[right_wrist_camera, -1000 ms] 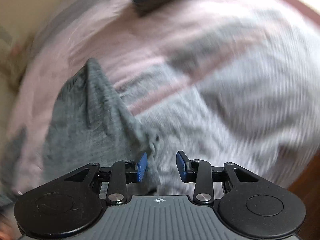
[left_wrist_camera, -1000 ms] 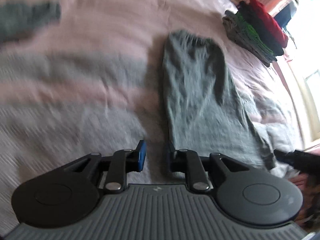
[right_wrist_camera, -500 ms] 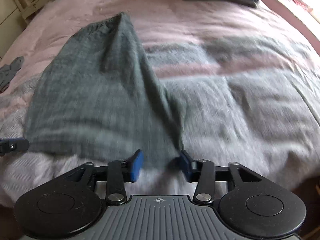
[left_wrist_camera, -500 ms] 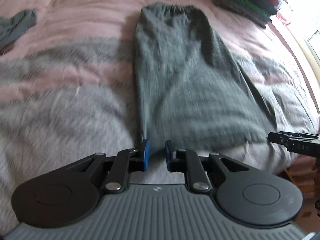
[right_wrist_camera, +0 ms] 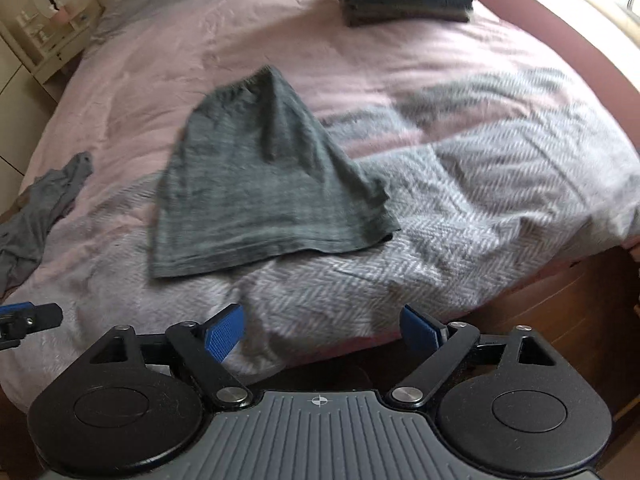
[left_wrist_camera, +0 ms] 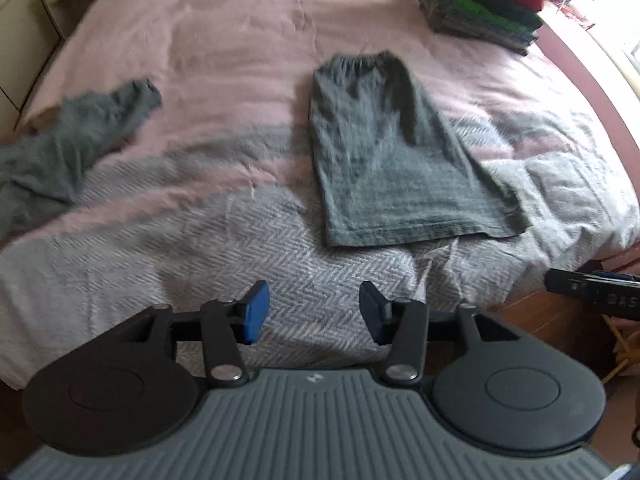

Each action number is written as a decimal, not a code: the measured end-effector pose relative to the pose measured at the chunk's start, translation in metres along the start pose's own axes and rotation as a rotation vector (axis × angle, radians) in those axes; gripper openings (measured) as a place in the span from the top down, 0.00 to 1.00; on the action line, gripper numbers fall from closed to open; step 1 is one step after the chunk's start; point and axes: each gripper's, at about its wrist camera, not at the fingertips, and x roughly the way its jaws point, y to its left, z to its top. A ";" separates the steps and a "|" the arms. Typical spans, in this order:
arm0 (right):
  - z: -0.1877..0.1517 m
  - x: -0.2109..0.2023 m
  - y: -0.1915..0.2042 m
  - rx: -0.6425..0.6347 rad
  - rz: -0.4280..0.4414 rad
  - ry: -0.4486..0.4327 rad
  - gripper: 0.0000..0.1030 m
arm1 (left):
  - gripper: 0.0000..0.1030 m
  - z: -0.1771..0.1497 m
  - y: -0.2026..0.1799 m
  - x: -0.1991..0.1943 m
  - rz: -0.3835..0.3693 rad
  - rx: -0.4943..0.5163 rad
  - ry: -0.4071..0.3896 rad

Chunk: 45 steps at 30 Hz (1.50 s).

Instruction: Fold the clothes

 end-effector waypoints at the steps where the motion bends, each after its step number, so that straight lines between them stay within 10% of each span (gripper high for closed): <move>1: -0.003 -0.008 0.004 -0.005 -0.004 -0.012 0.15 | 0.51 -0.004 0.000 -0.009 -0.004 0.003 -0.012; 20: -0.060 -0.080 0.035 -0.039 0.008 -0.085 0.14 | 0.48 -0.058 -0.002 -0.089 -0.018 0.056 -0.109; 45: -0.034 -0.058 0.056 -0.184 0.013 -0.040 0.14 | 0.45 -0.039 -0.008 -0.055 -0.029 0.029 -0.045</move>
